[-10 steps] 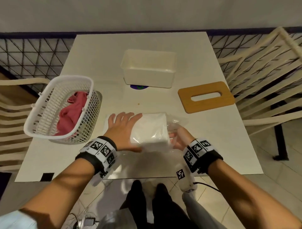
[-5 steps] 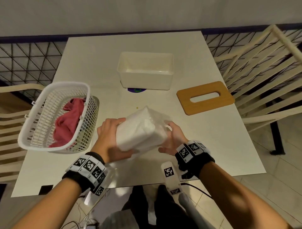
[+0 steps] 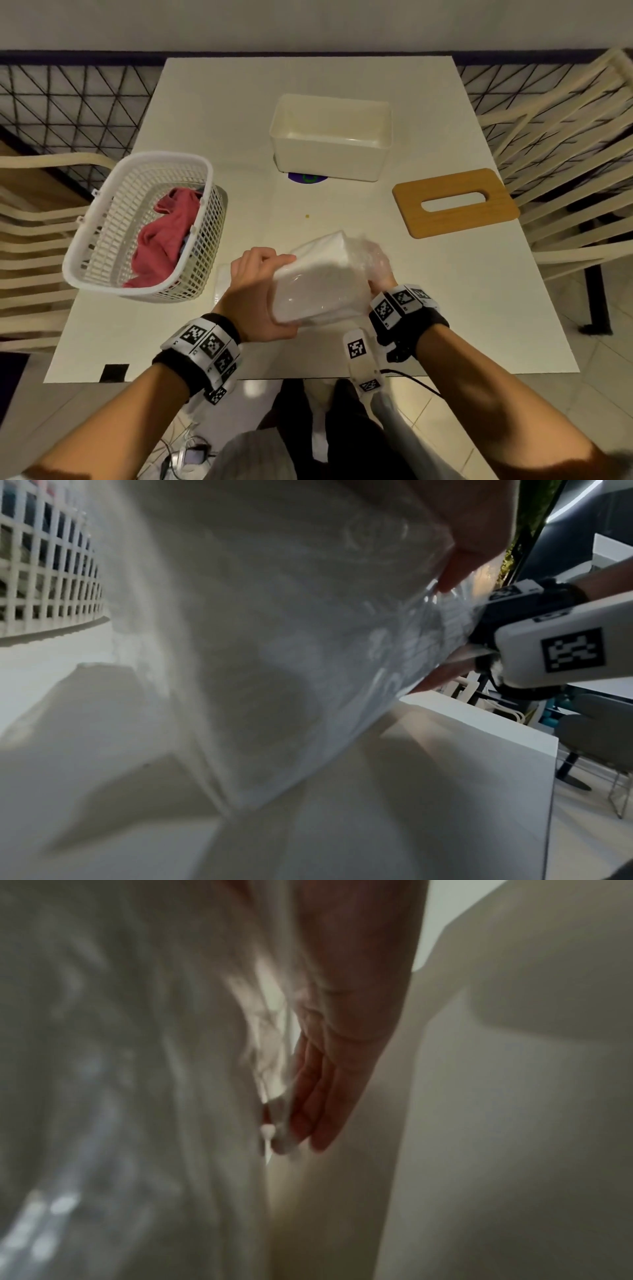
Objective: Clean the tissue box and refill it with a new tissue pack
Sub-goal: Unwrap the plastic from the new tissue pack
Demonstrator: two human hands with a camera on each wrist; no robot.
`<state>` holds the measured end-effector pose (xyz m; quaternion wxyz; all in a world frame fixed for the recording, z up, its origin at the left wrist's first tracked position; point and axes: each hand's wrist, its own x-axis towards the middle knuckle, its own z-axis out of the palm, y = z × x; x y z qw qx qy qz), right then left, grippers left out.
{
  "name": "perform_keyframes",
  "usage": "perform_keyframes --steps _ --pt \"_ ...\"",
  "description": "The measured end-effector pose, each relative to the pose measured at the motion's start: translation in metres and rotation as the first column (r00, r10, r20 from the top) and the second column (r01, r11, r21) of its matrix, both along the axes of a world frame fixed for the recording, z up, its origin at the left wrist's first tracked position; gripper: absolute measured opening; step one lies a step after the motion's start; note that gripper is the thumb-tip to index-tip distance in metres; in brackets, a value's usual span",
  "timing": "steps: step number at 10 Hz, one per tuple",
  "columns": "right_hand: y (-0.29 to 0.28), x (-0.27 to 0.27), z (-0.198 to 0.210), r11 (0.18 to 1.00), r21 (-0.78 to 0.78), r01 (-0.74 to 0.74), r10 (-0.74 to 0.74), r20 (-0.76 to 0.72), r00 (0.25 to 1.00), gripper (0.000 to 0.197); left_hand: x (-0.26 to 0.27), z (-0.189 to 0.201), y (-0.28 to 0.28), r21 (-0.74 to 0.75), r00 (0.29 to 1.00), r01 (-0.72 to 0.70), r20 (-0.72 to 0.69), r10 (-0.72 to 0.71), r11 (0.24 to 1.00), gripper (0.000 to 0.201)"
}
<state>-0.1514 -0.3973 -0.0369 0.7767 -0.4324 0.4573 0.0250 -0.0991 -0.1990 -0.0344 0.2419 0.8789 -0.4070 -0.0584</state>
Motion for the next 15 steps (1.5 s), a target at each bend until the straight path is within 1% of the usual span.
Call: perform_keyframes --steps 1,2,3,4,5,6,7,8,9,10,11,12,13,14,15 --pt "-0.008 0.008 0.005 0.999 -0.027 0.028 -0.029 -0.021 0.999 0.029 -0.002 -0.001 0.000 0.002 0.999 0.037 -0.032 -0.037 0.999 0.090" --pt "-0.021 0.022 -0.009 0.996 0.083 -0.033 0.034 -0.004 0.999 0.030 -0.002 -0.001 -0.002 0.014 0.997 0.074 -0.035 -0.074 0.997 0.087" --pt "-0.022 0.026 -0.007 0.977 -0.005 -0.211 0.210 -0.051 0.976 0.028 -0.003 -0.002 -0.003 0.054 0.993 0.115 -0.004 -0.115 0.992 0.087" --pt "-0.023 0.027 -0.003 0.917 -0.011 -0.398 0.397 -0.067 0.915 0.019 -0.004 -0.006 -0.004 0.134 0.982 0.173 0.054 -0.182 0.976 0.087" --pt "-0.022 0.026 0.000 0.785 -0.167 -0.597 0.577 -0.153 0.802 0.018 -0.003 -0.010 -0.008 0.234 0.953 0.219 0.157 -0.259 0.947 0.090" --pt "-0.027 0.027 0.003 0.607 -0.376 -0.700 0.610 -0.344 0.714 0.016 -0.001 -0.010 -0.014 0.277 0.940 0.200 0.215 -0.264 0.940 0.089" --pt "-0.035 0.022 0.003 0.591 -0.511 -0.624 0.529 -0.338 0.778 0.011 0.002 -0.006 -0.016 0.289 0.935 0.204 0.224 -0.274 0.935 0.087" --pt "-0.037 0.012 0.001 0.507 -0.615 -0.604 0.513 -0.348 0.785 0.009 0.005 -0.003 -0.019 0.321 0.932 0.216 0.213 -0.292 0.922 0.087" --pt "-0.043 0.003 -0.003 0.403 -0.681 -0.611 0.581 -0.325 0.746 0.009 0.005 -0.001 -0.021 0.355 0.936 0.218 0.186 -0.297 0.909 0.087" --pt "-0.049 0.002 0.000 0.252 -0.708 -0.659 0.616 -0.408 0.674 0.012 0.004 0.000 -0.022 0.383 0.938 0.210 0.180 -0.295 0.900 0.088" --pt "-0.058 0.008 0.005 0.118 -0.725 -0.679 0.595 -0.496 0.633 0.014 0.004 -0.001 -0.023 0.399 0.939 0.203 0.179 -0.294 0.894 0.089" --pt "-0.067 0.007 0.015 0.184 -0.665 -0.724 0.580 -0.521 0.626 0.018 0.004 -0.001 -0.024 0.402 0.936 0.193 0.198 -0.291 0.895 0.090" --pt "-0.067 -0.007 0.021 0.381 -0.514 -0.768 0.640 -0.453 0.621 0.034 0.002 0.000 -0.025 0.397 0.940 0.176 0.202 -0.273 0.901 0.094" --pt "-0.064 -0.027 0.016 0.435 -0.331 -0.837 0.698 -0.464 0.546 0.051 0.000 0.000 -0.027 0.393 0.962 0.151 0.152 -0.226 0.907 0.099" --pt "-0.067 -0.042 0.007 0.545 -0.180 -0.819 0.712 -0.416 0.565 0.059 0.000 -0.003 -0.029 0.420 0.970 0.148 0.113 -0.213 0.895 0.104"
